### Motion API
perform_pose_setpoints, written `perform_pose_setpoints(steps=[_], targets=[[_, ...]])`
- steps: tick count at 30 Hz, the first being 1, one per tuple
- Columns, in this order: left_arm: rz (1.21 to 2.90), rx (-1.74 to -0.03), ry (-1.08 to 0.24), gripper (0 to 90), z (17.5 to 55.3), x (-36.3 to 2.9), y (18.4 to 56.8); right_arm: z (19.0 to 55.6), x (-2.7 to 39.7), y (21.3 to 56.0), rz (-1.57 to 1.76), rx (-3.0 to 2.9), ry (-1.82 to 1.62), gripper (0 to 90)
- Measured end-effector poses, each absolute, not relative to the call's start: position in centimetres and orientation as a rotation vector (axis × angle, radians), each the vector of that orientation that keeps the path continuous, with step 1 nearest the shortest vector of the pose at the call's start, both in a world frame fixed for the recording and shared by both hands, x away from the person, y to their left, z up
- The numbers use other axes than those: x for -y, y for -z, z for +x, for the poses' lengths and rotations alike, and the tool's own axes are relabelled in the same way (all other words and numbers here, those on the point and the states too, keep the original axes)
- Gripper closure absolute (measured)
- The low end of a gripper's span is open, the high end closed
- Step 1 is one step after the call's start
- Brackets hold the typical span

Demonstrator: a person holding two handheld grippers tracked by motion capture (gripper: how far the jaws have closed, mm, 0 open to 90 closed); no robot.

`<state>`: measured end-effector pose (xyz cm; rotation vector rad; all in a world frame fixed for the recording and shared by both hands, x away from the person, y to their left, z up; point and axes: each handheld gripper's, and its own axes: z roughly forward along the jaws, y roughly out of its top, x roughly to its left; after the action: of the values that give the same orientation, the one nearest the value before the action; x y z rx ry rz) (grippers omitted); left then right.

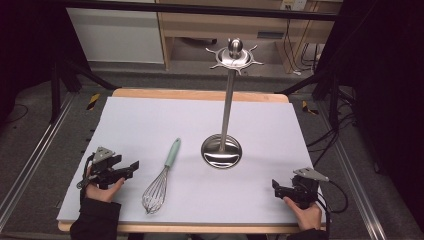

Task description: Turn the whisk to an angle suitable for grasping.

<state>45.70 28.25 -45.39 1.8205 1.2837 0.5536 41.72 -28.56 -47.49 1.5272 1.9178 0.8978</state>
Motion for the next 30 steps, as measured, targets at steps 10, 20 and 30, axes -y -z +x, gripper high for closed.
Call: perform_pose_setpoints(steps=[10, 20, 30], targets=[[1.826, -1.238, -0.521, 25.5, 45.2, -27.4, 44.4, 41.2, 28.6, 47.4, 1.531, -1.916, -0.895, 7.2], [1.853, -1.205, -0.505, 25.2, 44.9, -26.3, 43.4, 40.8, 28.1, 47.3, 1.521, -1.93, -0.874, 7.9], [1.871, -1.165, -0.473, 25.0, 44.7, -24.8, 42.2, 40.7, 27.7, 47.2, 1.503, -1.953, -0.871, 7.9]])
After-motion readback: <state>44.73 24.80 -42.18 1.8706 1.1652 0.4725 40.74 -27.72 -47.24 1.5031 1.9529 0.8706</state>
